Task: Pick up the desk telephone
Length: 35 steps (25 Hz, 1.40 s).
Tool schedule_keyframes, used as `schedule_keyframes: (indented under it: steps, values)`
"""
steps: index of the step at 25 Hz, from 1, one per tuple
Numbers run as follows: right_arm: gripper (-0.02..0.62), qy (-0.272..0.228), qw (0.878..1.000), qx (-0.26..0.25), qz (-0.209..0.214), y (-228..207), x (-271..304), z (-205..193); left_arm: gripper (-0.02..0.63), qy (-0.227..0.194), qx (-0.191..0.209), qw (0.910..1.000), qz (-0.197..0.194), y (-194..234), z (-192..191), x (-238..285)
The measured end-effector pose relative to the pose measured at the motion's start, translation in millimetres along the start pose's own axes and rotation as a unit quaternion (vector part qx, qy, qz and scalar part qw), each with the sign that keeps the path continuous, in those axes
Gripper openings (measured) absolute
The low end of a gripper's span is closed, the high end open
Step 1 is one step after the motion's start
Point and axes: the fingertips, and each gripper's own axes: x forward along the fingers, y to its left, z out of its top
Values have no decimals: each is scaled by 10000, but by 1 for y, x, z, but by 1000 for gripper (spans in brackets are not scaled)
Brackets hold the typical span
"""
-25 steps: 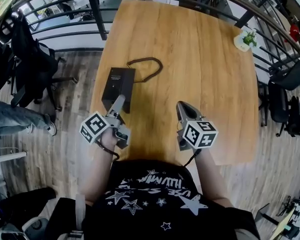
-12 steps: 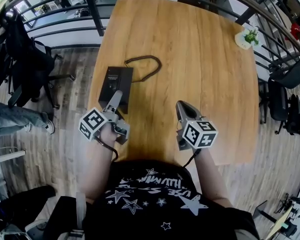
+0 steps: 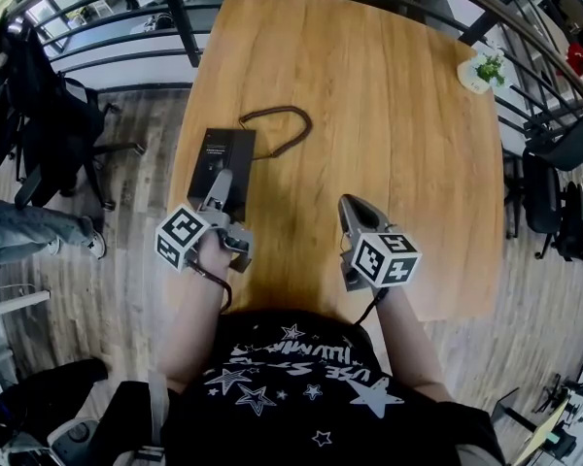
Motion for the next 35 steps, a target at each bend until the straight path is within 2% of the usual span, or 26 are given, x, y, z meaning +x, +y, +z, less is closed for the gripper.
schedule_keyframes:
  steps: [6,11,17,35]
  values:
    - [3,2,10000,4,-9,-1,0,0,242,-64,-101,9996,275,10,4,-1]
    - [3,-13,10000,29,-9,-5,-4,1,236,9,-139,9992,363,9,-1,0]
    - [2,-48,10000,-5,-6,-1,-4,2,207,91,-252,9994,238,8,-1,-2]
    - [2,-152,9999,-45,26,3,-16,8,195,318,-715,9969,-116,0,-14,-16]
